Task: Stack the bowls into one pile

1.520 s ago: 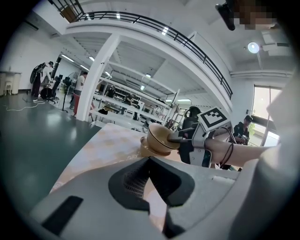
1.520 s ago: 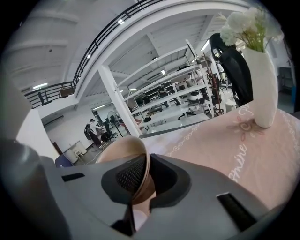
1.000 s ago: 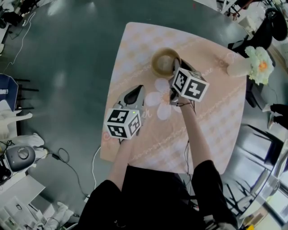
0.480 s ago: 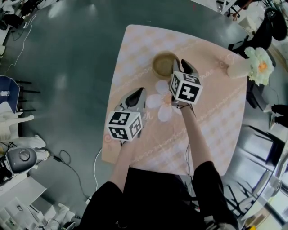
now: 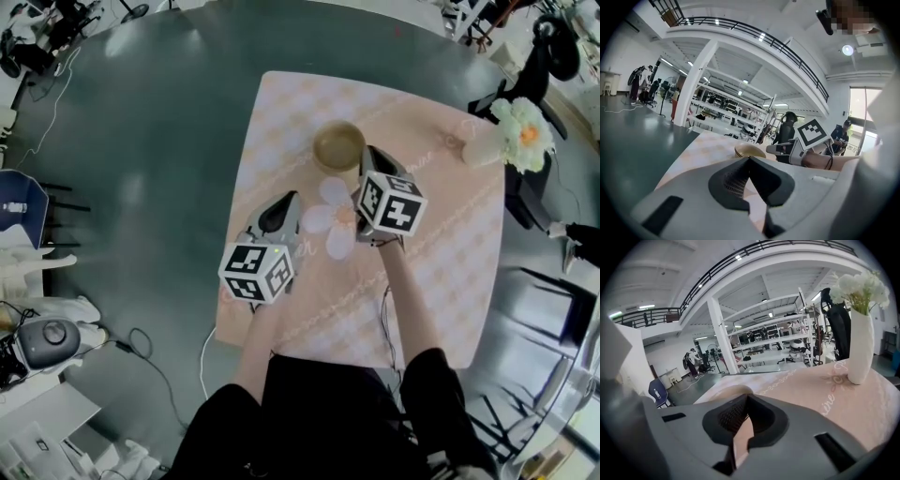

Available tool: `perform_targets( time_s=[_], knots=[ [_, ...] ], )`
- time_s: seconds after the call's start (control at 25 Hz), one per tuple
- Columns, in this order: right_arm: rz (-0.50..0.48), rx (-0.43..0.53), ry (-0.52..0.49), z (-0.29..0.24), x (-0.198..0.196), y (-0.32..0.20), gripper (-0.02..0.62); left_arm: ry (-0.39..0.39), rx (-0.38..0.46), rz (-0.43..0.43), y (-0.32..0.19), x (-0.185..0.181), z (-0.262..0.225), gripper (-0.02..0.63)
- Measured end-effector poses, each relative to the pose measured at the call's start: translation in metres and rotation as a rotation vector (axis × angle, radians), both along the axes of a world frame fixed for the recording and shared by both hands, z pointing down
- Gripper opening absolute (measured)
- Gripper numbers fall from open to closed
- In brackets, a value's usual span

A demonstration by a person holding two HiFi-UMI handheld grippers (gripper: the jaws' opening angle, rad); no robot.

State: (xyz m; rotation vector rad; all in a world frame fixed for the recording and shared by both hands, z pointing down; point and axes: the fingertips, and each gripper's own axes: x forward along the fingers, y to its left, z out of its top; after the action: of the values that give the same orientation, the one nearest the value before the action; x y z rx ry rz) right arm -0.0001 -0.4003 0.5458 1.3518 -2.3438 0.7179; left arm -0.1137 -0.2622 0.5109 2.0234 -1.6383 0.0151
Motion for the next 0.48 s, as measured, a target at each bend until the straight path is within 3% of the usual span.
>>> perform_targets(
  time_s=[0.48],
  knots=[
    [-0.124,0.072,-0.166,-0.063,0.024,0.060,-0.006,-0.037,0.116,0.019,0.020,0.016,-0.055,-0.003]
  ],
)
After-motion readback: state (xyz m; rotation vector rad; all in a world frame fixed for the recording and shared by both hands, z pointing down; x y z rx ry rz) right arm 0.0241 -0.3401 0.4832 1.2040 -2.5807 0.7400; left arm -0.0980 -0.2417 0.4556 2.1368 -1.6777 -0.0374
